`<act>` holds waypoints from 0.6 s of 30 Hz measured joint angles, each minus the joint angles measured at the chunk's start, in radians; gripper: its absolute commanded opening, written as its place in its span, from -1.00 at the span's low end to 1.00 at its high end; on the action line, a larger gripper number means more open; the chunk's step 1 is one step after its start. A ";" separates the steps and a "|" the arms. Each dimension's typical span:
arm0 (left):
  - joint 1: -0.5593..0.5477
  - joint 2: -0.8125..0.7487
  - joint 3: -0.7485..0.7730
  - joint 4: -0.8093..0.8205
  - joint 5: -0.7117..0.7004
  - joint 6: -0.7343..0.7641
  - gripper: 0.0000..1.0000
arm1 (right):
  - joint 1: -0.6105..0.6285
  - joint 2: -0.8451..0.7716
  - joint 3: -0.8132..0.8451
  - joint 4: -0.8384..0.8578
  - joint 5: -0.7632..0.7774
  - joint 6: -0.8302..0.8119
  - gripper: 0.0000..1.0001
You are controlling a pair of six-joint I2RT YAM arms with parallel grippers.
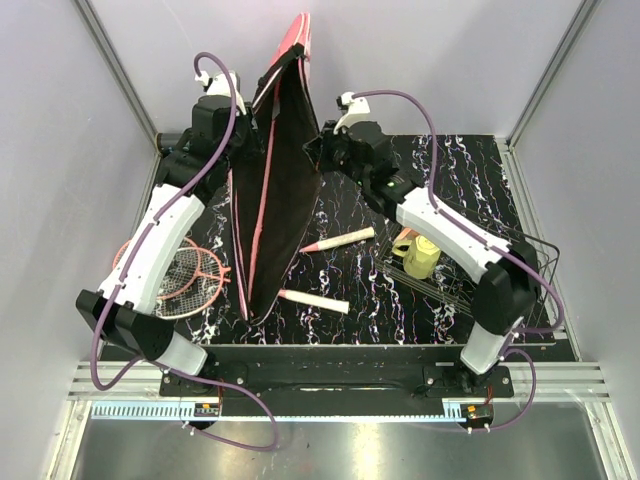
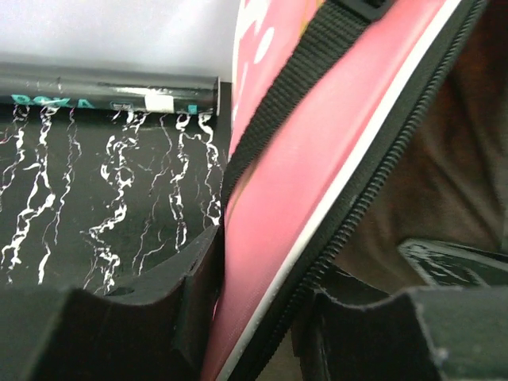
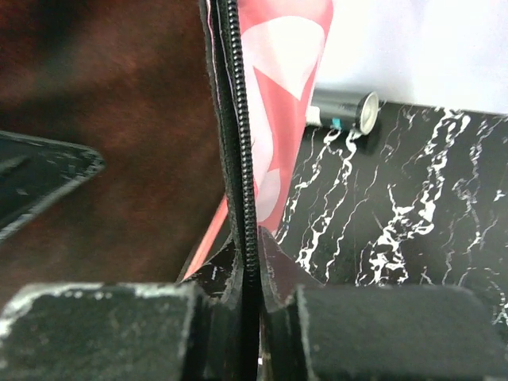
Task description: Pack up the badminton gear
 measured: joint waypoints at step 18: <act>0.090 0.051 -0.082 -0.187 -0.124 -0.108 -1.00 | -0.001 0.176 0.188 -0.213 -0.216 0.008 0.69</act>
